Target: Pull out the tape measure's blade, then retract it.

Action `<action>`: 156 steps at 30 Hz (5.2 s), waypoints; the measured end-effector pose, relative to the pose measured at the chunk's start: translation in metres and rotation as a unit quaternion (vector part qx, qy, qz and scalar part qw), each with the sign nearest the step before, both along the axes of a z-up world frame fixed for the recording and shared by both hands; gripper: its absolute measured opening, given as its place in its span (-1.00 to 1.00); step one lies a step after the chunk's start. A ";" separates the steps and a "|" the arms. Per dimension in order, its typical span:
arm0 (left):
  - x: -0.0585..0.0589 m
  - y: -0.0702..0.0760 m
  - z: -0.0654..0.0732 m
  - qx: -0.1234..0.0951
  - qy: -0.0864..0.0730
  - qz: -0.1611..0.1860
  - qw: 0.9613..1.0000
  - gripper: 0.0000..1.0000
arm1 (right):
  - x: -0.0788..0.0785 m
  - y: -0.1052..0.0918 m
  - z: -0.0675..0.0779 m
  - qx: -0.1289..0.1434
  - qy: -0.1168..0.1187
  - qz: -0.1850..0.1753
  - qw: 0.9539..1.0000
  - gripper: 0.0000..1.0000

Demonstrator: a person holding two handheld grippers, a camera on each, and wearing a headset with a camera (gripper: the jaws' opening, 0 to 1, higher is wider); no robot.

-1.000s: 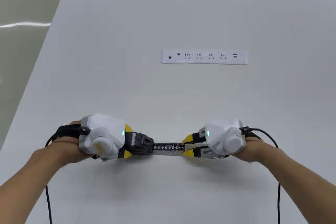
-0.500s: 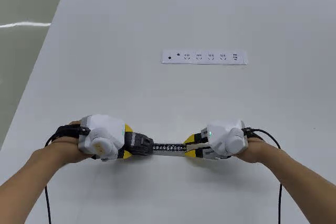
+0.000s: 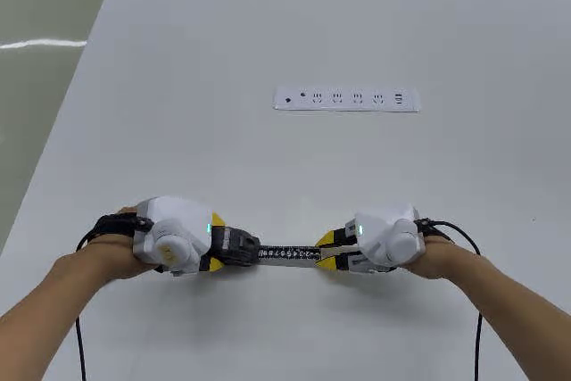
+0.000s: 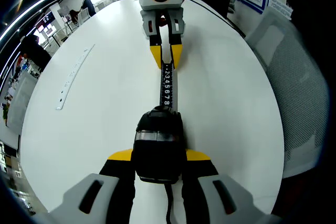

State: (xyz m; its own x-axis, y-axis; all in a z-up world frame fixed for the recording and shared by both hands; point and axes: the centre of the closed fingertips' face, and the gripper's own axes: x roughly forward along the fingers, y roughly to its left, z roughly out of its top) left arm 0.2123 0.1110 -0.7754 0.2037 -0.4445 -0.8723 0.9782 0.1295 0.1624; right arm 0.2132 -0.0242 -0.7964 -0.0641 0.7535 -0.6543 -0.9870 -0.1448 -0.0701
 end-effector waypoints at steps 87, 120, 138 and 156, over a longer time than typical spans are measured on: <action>-0.001 -0.005 0.004 0.002 -0.001 -0.003 1.000 -0.43 | 0.003 -0.051 -0.001 -0.024 0.000 -0.007 1.000 -0.77; 0.001 -0.003 -0.001 0.003 0.000 -0.004 1.000 -0.43 | 0.005 -0.064 -0.001 -0.030 -0.001 -0.008 1.000 -0.78; 0.001 -0.003 -0.001 0.003 0.001 -0.003 1.000 -0.43 | 0.005 -0.073 0.000 -0.035 -0.002 -0.010 0.999 -0.78; 0.001 -0.004 -0.001 0.003 0.001 -0.002 1.000 -0.43 | 0.007 -0.083 0.000 -0.040 -0.003 -0.012 0.999 -0.78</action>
